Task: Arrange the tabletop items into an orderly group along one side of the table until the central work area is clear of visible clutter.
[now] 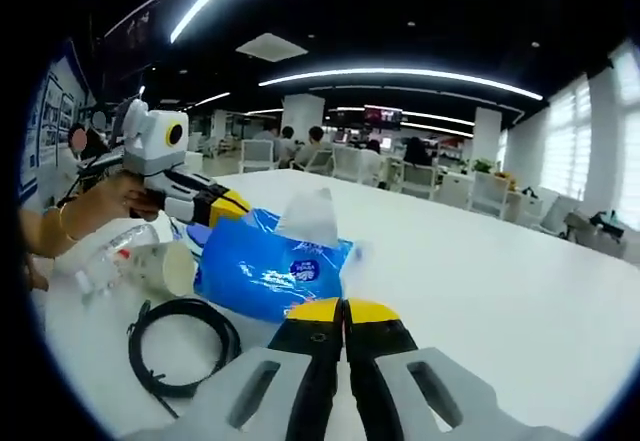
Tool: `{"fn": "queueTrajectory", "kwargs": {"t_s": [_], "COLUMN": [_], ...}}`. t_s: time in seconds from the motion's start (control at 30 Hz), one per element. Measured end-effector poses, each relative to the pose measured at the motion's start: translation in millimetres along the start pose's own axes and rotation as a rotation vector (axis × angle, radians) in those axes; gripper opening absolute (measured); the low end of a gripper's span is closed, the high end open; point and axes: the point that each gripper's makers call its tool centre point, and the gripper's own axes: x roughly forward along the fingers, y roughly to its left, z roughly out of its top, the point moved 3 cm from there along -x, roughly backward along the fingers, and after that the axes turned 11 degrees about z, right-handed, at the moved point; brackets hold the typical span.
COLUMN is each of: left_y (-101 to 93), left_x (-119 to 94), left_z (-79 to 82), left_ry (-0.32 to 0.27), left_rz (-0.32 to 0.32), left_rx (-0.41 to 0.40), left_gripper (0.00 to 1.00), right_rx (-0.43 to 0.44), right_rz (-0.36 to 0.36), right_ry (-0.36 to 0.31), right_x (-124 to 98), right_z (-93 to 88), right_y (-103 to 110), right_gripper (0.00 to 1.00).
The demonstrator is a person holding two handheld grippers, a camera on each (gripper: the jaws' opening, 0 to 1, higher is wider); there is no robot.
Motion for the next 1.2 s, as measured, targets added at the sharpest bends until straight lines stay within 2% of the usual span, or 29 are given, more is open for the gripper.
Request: {"fn": "queueTrajectory", "kwargs": {"t_s": [0.3,0.4,0.67,1.2], "left_y": [-13.2,-16.3,-19.7,-22.1], "left_x": [13,15,24,40], "left_z": [-5.5,-7.5,-11.1,-28.2], "left_ry": [0.045,0.044,0.079,0.163], "left_rz": [-0.023,-0.034,-0.037,-0.050], "left_rx": [0.033,-0.002,0.020,0.055], "left_gripper": [0.00,0.00,0.00,0.00], "right_rx": [0.030,0.037,0.040,0.030], "right_rz": [-0.010,-0.011,-0.005,-0.008], "right_ry": [-0.009,-0.012,-0.005,0.010], "right_x": [-9,-11,-13,-10], "right_z": [-16.6,-19.3,-25.5,-41.7], "right_y": [-3,-5,-3,-2], "right_gripper": [0.00,0.00,0.00,0.00]}}
